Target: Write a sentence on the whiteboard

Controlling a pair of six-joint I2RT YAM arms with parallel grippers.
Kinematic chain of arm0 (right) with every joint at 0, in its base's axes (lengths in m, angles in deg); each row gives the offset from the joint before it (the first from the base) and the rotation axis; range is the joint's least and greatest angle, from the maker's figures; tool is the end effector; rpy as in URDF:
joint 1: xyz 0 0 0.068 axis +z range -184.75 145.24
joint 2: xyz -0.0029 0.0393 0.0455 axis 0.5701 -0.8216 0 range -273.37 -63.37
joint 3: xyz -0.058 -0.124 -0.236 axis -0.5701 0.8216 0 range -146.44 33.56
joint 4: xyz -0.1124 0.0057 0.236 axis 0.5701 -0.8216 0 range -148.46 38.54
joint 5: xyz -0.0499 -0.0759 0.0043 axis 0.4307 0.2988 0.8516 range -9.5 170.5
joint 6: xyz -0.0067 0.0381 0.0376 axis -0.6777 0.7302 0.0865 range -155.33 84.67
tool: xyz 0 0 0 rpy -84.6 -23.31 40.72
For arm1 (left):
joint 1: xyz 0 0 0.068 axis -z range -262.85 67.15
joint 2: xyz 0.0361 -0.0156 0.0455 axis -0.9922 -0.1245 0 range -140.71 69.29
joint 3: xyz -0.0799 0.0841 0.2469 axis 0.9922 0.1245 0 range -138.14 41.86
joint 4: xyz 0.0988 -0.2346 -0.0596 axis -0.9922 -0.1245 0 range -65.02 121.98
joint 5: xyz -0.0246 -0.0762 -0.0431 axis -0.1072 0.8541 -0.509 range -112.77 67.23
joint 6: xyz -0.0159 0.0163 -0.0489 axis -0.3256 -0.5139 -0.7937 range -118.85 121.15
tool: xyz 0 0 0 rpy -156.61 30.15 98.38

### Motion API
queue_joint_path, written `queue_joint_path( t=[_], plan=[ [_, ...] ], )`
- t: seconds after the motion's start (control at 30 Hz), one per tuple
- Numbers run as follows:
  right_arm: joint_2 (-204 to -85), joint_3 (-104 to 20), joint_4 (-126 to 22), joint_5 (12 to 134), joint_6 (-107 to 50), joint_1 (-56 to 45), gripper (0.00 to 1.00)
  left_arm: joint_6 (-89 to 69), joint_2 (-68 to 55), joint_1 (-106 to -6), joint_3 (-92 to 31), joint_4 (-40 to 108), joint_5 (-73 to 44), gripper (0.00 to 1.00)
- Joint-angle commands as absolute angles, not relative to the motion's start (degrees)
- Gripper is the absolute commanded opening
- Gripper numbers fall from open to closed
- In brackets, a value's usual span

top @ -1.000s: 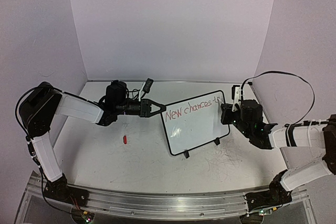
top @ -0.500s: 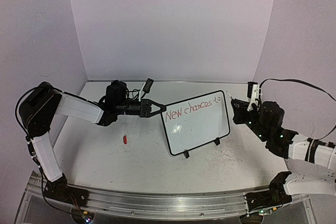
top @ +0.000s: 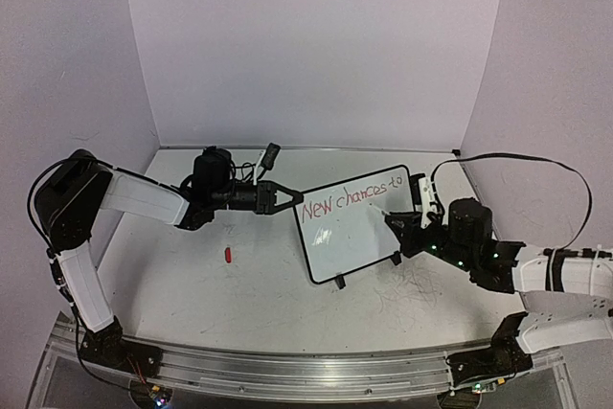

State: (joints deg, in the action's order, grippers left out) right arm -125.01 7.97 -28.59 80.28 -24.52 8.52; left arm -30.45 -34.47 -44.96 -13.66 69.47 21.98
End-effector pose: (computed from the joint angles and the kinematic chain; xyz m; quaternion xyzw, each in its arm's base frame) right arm 0.1709 0.1610 0.2251 -0.2202 0.7520 0.2839 0.5526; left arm 0.2910 -0.2582 0.2086 0.2815 0.6978 -0.5771 0.3176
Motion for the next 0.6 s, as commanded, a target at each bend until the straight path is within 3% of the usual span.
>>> queue_joint_path(
  t=[0.0,0.57],
  plan=[
    [-127.6,6.0,-23.1,79.0,-28.0,14.6,0.0,-31.3,-33.5,-44.2,-13.6,64.7,21.8,0.0],
    [-142.7,0.2,-20.6,87.3,-30.6,30.4,0.0,-28.1,-32.5,-44.2,-12.9,63.4,20.8,0.0]
  ],
)
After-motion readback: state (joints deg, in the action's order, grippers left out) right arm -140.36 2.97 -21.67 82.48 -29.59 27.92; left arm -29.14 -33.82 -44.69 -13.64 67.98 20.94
